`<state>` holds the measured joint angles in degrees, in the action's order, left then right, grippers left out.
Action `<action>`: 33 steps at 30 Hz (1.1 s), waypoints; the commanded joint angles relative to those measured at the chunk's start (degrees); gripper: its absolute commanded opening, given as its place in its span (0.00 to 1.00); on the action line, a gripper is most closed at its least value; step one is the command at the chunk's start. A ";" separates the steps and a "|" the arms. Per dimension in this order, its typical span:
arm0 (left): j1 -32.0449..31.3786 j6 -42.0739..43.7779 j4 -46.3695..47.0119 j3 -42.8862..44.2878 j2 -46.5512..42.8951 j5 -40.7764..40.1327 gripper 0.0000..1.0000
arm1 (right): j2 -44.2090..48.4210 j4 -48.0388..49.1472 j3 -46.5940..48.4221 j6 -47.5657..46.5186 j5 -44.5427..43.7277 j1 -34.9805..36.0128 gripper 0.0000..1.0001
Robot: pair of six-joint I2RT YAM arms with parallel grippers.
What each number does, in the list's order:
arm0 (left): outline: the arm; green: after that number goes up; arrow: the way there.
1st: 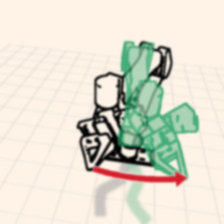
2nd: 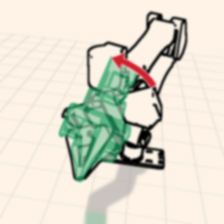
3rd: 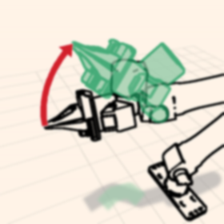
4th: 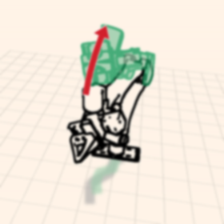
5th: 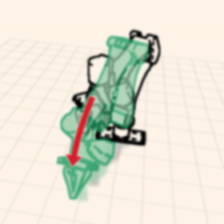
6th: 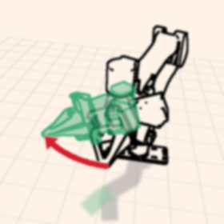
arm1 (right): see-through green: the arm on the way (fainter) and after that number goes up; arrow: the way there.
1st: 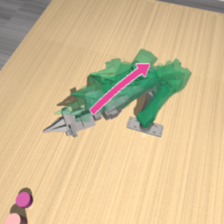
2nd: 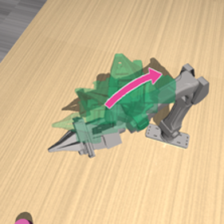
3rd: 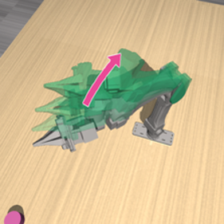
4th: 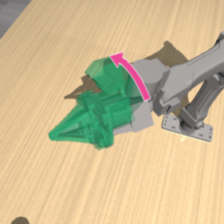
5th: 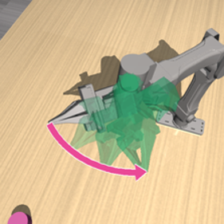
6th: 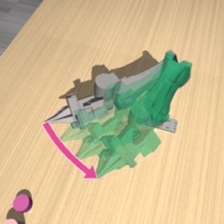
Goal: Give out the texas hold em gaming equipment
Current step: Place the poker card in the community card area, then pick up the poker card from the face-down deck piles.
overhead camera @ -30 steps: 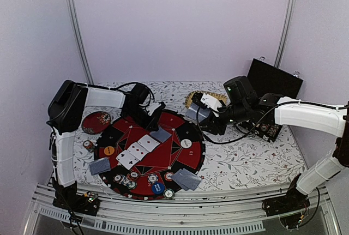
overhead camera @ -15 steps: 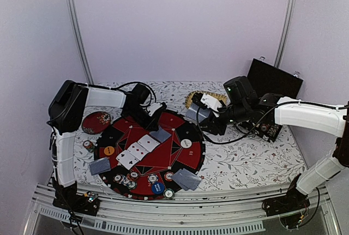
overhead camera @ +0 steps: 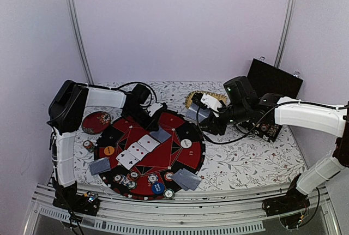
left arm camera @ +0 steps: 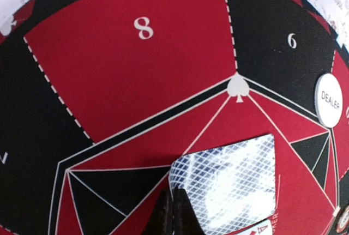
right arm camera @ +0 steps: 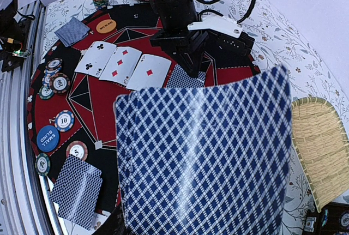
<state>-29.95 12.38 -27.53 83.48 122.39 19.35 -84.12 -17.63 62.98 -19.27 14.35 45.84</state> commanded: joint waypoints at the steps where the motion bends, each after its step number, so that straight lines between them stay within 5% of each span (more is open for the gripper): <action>1: -1.32 -0.60 -2.79 -1.01 -0.89 -0.93 0.16 | 1.43 0.05 0.08 0.35 1.25 -0.03 0.44; 6: -1.25 -1.18 -3.18 0.19 -1.68 -5.63 0.35 | 1.61 -0.13 0.28 0.35 1.43 0.01 0.44; 13: -1.25 -3.47 -3.75 2.43 -5.37 -7.76 0.39 | 1.64 -0.35 0.32 0.30 1.15 0.06 0.44; 17: -1.28 -9.41 0.02 1.74 -13.99 -1.49 0.48 | 1.28 -0.57 0.75 0.39 1.32 0.03 0.44; 27: -8.06 -26.55 25.57 -11.12 -29.76 18.16 0.97 | -0.89 0.46 2.59 0.81 3.21 0.70 0.44; 33: -12.44 -25.84 22.68 -8.30 -27.23 11.91 0.98 | -2.23 0.75 4.07 0.55 3.58 1.94 0.44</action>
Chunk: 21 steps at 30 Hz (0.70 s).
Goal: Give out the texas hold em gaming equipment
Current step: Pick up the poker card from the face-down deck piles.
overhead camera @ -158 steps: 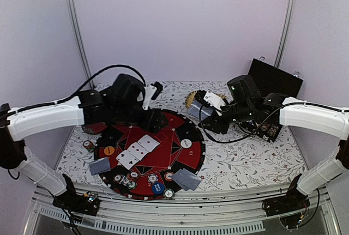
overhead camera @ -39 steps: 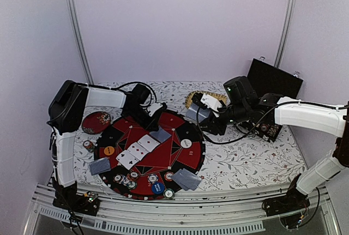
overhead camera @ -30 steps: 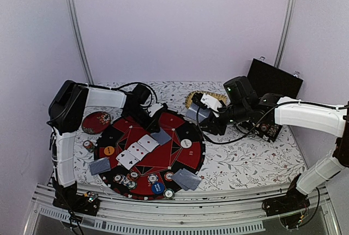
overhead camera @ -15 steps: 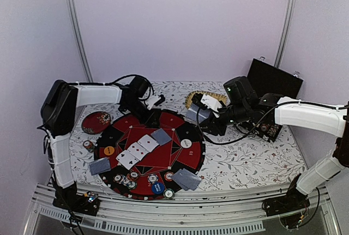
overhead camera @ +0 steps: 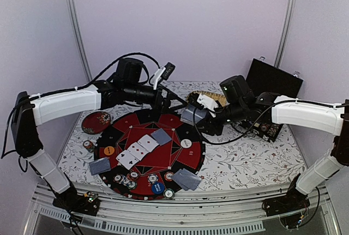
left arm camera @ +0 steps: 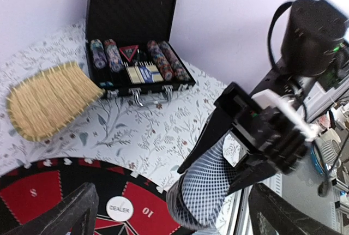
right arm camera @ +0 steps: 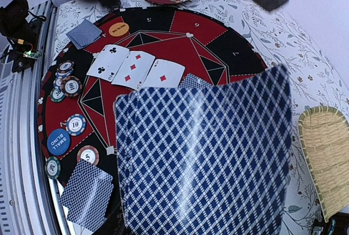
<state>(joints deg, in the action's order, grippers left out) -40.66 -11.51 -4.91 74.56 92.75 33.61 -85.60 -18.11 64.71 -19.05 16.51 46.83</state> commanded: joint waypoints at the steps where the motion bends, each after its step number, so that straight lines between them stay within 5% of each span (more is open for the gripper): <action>1: -1.97 -1.98 -0.37 0.85 2.82 -3.54 0.98 | -0.71 1.52 2.43 0.33 1.62 1.09 0.44; 6: -2.89 -1.69 -3.60 3.71 6.21 -7.17 0.94 | -1.45 2.04 3.13 0.38 1.69 2.00 0.44; 14: -3.00 0.48 -6.84 4.33 5.51 -8.46 0.57 | -0.69 2.03 2.24 -0.10 0.41 1.99 0.44; 21: -2.92 1.54 -8.37 3.54 3.95 -9.67 0.41 | -0.46 1.97 1.82 -0.36 -0.34 1.97 0.44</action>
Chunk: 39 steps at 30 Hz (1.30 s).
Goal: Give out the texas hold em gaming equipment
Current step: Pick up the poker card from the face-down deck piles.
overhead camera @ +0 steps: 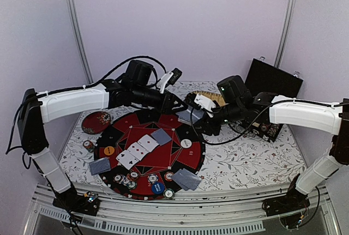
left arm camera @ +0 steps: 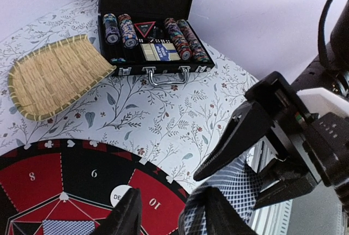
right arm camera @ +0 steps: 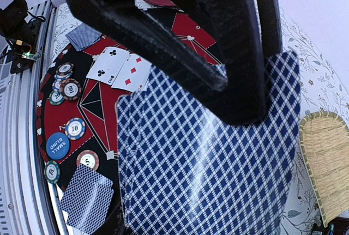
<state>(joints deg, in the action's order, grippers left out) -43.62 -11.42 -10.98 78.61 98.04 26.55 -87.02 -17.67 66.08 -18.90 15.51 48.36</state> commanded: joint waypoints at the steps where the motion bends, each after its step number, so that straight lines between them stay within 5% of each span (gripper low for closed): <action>1: 0.10 1.56 -2.48 -0.48 -1.48 -2.64 0.41 | 1.02 1.57 0.53 -0.49 0.60 0.42 0.44; 13: 0.05 2.46 -3.76 -1.00 -4.33 -2.72 0.42 | 1.21 1.32 0.45 -0.70 -0.12 0.46 0.44; 20: 0.04 2.62 -4.00 -1.07 -5.17 1.24 0.00 | 1.46 1.31 0.45 -0.79 -0.38 0.45 0.44; 39: 7.78 0.96 3.79 -8.44 -17.00 6.70 0.00 | 3.60 2.92 -4.65 -0.49 -2.02 -3.65 0.44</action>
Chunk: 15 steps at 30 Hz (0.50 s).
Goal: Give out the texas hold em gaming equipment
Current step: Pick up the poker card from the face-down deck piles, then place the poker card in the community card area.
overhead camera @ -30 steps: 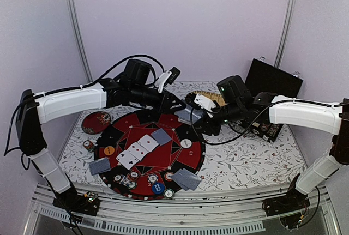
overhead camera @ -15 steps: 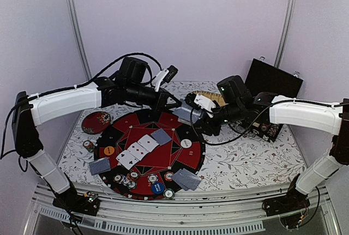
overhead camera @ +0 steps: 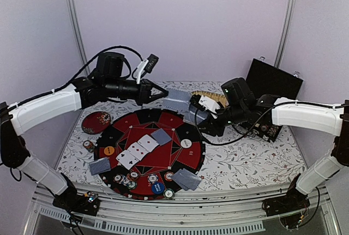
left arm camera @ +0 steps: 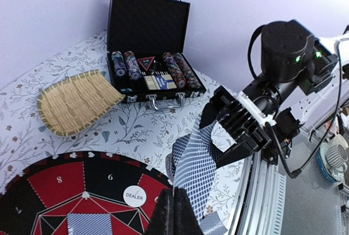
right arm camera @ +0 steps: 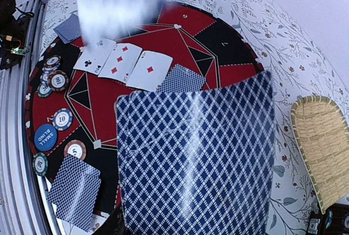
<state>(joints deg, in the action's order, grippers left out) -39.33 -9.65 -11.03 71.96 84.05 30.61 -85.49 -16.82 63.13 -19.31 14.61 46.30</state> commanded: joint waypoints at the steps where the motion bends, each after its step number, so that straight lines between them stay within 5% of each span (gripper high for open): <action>1: 4.75 -0.70 3.78 -2.15 -3.22 2.74 0.00 | 2.07 2.21 -2.08 -0.06 -1.35 -2.01 0.44; 5: 10.68 1.24 0.11 -2.07 -0.25 1.44 0.00 | 2.15 2.32 -3.24 0.56 -1.48 -3.67 0.44; 15: 11.08 12.64 -12.14 13.48 26.79 -0.45 0.00 | 3.73 2.12 -5.51 1.20 -1.12 -4.51 0.44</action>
<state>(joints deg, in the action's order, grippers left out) -27.99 -2.39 -16.40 79.50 103.72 29.28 -84.03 -16.23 58.43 -18.85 13.52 42.24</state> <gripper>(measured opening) 0.009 0.441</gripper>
